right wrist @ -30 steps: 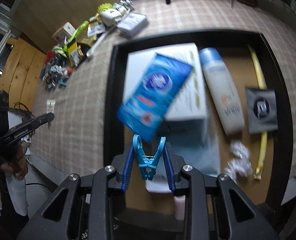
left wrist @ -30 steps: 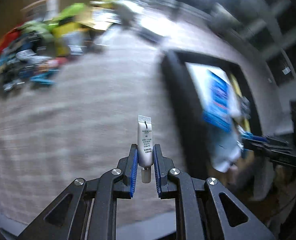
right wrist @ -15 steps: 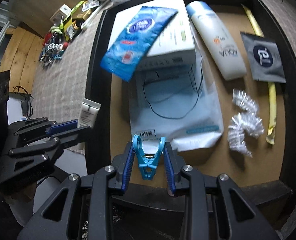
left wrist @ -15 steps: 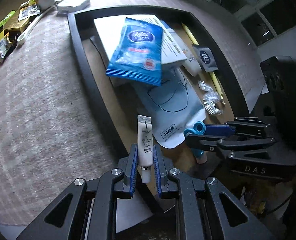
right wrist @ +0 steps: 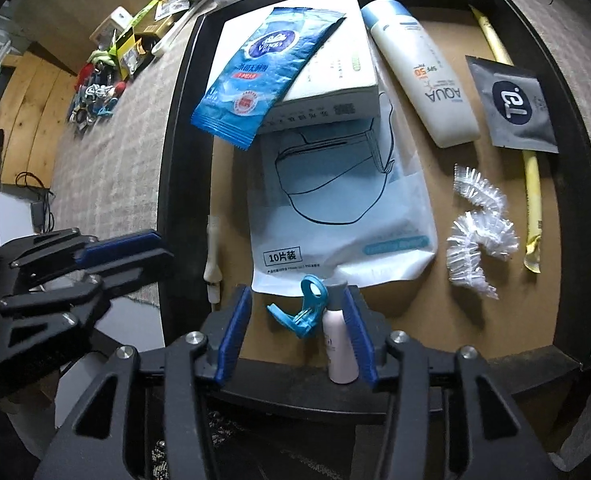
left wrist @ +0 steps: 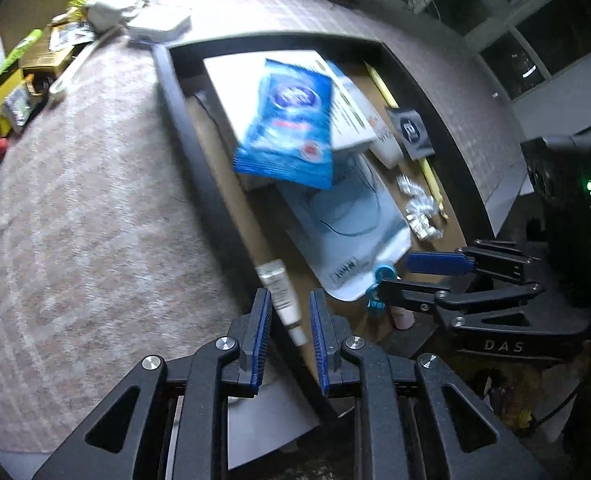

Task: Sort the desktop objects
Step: 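Carry the clothespin and white tube to the tray and open both grippers, then move both grippers back over the pile toward the next items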

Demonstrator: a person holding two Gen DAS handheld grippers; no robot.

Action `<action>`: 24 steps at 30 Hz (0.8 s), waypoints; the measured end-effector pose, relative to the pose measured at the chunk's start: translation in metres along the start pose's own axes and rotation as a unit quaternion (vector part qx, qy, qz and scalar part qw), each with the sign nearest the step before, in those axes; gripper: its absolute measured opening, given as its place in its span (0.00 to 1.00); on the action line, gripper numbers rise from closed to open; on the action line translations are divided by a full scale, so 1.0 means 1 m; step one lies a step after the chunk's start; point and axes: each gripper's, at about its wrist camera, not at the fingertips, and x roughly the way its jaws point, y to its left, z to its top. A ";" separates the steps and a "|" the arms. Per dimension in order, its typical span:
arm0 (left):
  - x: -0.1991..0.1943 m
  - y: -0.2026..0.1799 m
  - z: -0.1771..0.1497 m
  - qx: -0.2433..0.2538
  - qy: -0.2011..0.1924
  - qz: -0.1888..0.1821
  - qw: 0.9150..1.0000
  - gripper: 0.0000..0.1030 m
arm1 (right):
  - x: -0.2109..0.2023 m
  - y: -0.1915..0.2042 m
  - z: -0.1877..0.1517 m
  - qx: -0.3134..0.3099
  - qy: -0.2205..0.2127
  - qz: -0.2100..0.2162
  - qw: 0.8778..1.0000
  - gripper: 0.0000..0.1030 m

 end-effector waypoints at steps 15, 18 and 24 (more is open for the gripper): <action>-0.052 0.137 0.021 -0.110 -0.054 0.055 0.991 0.17 | -0.026 0.074 0.049 -0.048 -0.054 -0.009 0.997 0.45; -0.064 0.174 0.021 -0.140 -0.067 0.072 0.985 0.17 | -0.028 0.091 0.066 -0.059 -0.067 -0.005 0.996 0.45; -0.089 0.257 0.025 -0.207 -0.086 0.093 0.970 0.17 | -0.018 0.133 0.117 -0.068 -0.088 0.005 0.994 0.45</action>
